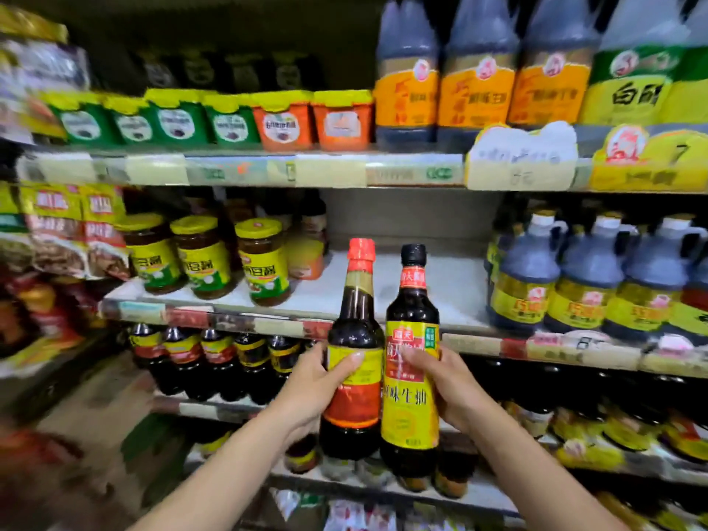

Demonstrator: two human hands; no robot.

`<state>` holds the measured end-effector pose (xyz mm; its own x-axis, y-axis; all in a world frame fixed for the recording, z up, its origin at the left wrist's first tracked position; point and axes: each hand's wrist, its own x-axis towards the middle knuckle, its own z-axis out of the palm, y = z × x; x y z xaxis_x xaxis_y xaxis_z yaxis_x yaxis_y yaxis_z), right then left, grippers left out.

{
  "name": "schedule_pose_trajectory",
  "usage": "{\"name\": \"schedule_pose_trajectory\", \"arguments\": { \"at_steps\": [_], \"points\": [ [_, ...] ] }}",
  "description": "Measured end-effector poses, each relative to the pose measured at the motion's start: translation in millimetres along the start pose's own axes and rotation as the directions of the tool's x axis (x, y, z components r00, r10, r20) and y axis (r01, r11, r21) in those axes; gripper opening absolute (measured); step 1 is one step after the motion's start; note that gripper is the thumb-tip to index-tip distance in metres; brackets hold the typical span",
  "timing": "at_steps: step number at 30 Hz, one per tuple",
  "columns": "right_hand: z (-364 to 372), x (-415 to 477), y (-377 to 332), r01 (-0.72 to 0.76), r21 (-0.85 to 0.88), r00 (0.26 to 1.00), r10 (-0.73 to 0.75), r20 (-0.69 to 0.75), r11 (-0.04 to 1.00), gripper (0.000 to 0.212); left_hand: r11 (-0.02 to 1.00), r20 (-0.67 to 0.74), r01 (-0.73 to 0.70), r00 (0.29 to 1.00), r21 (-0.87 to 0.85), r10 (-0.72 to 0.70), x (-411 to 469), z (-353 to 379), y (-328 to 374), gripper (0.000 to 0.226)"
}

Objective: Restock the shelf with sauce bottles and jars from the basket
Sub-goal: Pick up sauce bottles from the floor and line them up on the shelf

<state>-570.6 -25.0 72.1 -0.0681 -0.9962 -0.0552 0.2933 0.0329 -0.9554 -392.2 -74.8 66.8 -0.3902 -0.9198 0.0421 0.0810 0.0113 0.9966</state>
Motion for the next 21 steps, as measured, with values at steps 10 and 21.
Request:
{"name": "schedule_pose_trajectory", "arguments": {
  "at_steps": [10,21],
  "points": [
    [25,91,-28,0.069,-0.045,0.983,-0.075,-0.165,0.997,0.041,0.998,0.101,0.038,0.994,-0.054,-0.032,109,-34,30,0.006],
    [-15,164,-72,0.084,0.011,0.967,-0.079,-0.242,0.996,0.018,0.998,0.033,0.018,0.999,-0.065,-0.016,206,-14,41,0.007]
  ]
}}
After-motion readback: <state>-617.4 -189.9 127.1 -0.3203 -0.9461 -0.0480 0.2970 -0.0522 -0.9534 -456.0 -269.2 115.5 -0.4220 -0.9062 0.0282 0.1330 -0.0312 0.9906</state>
